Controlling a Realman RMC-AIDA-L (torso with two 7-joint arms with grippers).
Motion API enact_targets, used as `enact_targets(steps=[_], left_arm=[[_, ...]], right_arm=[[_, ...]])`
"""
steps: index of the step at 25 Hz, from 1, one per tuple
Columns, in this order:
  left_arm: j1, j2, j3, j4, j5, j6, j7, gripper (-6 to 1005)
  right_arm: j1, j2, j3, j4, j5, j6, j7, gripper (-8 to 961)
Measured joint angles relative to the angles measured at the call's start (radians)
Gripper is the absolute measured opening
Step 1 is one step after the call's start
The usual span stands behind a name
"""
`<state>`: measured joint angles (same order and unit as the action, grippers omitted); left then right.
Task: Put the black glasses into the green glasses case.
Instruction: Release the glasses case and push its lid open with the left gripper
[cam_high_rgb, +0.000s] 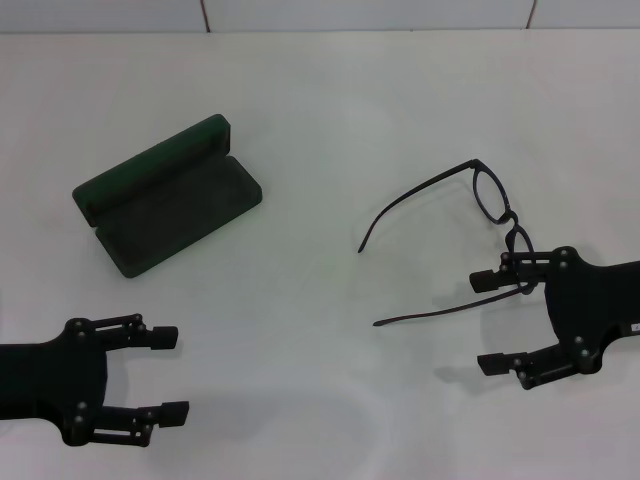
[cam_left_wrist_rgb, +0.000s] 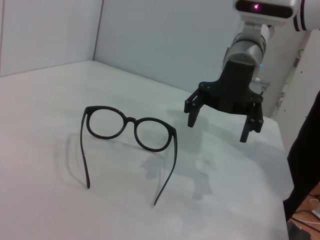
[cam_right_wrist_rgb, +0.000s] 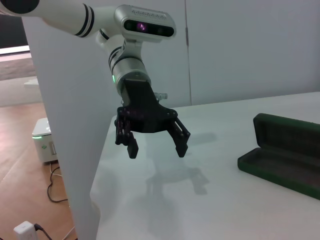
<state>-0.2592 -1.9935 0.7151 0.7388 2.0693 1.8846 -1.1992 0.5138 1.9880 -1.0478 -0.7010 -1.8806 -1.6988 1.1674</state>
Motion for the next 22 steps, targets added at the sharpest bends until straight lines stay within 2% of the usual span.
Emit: enact_targets(steps=[14,22], left_arm=[[-0.002,-0.001,-0.001,0.007,-0.003,-0.001,-0.025,855],[-0.036,0.002,-0.028,0.017,-0.046,-0.001,-0.271,854]], right_arm=[[-0.003,0.0,0.0,0.0,0.0,0.0,0.0,857],[-0.006,0.0,0.002,0.0,0.0,0.001,0.0,856]])
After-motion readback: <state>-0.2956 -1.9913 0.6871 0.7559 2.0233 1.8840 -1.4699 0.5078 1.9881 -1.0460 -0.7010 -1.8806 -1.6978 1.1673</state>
